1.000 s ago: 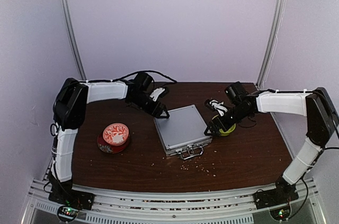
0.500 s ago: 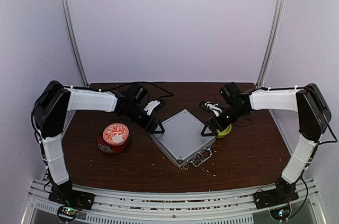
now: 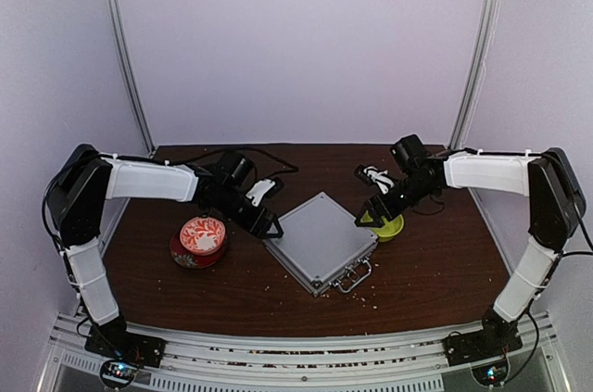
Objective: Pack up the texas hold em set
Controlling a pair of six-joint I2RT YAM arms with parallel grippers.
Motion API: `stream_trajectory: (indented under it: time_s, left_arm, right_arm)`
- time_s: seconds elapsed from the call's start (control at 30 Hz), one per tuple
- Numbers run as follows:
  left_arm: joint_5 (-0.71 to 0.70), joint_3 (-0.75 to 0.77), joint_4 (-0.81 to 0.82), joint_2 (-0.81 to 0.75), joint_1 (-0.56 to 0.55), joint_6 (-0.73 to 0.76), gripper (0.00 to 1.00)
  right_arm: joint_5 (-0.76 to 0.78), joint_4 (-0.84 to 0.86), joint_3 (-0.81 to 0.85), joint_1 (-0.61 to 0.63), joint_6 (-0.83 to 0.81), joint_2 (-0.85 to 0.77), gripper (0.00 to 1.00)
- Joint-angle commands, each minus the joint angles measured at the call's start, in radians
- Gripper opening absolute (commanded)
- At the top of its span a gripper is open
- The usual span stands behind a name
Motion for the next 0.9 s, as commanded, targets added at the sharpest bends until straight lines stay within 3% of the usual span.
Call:
stream_trajectory:
  time_s: [0.0,0.47,0.87]
  left_arm:
    - [-0.033,-0.015,-0.025,-0.014,-0.005,-0.004,0.65]
    - [-0.033,-0.021,-0.019,-0.028,-0.006,-0.005,0.65]
    - [-0.063,-0.099,-0.063,-0.119,-0.006,-0.020,0.65]
  right_arm:
    - [0.018,0.020,0.030,0.023,-0.008,-0.032,0.78]
    - [0.009,-0.004,0.152,0.097,-0.003,0.151,0.76]
    - [-0.008,-0.034,0.155,0.218,-0.013,0.135,0.74]
